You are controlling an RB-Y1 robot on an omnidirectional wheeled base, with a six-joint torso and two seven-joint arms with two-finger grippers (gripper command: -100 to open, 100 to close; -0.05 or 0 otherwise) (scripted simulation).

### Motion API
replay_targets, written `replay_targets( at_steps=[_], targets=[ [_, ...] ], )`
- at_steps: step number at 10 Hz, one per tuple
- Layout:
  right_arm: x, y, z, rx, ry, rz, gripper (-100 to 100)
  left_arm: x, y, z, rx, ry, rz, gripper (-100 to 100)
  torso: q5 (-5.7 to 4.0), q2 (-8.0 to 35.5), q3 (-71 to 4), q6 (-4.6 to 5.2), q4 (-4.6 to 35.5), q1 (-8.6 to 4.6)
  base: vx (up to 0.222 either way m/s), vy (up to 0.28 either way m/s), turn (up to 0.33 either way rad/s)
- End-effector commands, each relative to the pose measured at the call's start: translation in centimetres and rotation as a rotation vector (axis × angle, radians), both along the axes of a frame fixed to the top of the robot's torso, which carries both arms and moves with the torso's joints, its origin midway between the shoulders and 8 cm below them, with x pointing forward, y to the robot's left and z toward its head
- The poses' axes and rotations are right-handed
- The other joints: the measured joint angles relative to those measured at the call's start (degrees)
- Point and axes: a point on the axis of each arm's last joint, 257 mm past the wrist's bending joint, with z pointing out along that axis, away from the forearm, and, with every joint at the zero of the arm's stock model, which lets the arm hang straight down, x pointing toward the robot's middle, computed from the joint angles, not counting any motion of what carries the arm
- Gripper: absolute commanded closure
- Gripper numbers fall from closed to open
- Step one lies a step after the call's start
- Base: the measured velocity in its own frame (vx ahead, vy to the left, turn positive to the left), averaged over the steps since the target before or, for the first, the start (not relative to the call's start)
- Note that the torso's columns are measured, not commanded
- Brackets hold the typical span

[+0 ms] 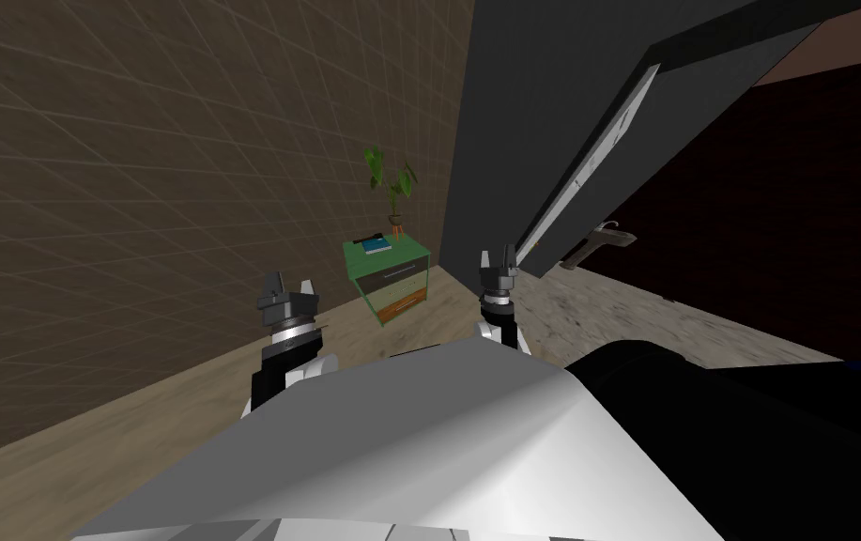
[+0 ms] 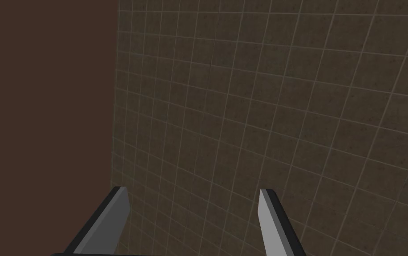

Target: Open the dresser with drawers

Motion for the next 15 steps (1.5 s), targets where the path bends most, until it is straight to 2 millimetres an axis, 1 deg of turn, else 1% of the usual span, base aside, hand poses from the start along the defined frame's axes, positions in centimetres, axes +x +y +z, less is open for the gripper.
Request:
replay_targets(
  at_steps=[1,3,9,10,11,12,15],
  targets=[
    [0.0,0.0,0.0,0.0,0.0,0.0,0,0.0,0.0,0.0,0.0,0.0,0.0,0,0.0,2.3,-4.7,0.0,2.3,0.0,0.0,0.0,0.0],
    [0.0,0.0,0.0,0.0,0.0,0.0,0,0.0,0.0,0.0,0.0,0.0,0.0,0,0.0,10.0,-20.1,0.0,10.1,0.0,0.0,0.0,0.0],
    [0.0,0.0,0.0,0.0,0.0,0.0,0,0.0,0.0,0.0,0.0,0.0,0.0,0,0.0,35.4,-70.7,0.0,35.4,0.0,0.0,0.0,0.0],
    [0.0,0.0,0.0,0.0,0.0,0.0,0,0.2,-0.3,-0.1,0.041,0.011,-0.023,-100,0.0,39.6,-79.2,0.0,39.6,0.0,0.019,-0.009,0.005],
    [0.0,0.0,0.0,0.0,0.0,0.0,0,0.4,-0.4,-0.3,0.063,0.02,-0.035,-100,0.0,41.5,-83.2,0.0,41.5,0.0,0.037,-0.018,0.007],
    [0.0,0.0,0.0,0.0,0.0,0.0,0,0.6,-0.5,-0.6,0.088,0.03,-0.048,-100,0.0,42.0,-84.3,0.0,42.0,-0.02,0.051,-0.025,0.01],
    [0.0,0.0,0.0,0.0,0.0,0.0,0,1.2,-0.3,-1.9,0.134,0.062,-0.074,-100,-0.01,42.2,-84.6,0.0,42.3,-0.03,0.076,-0.04,0.013]
  ],
)
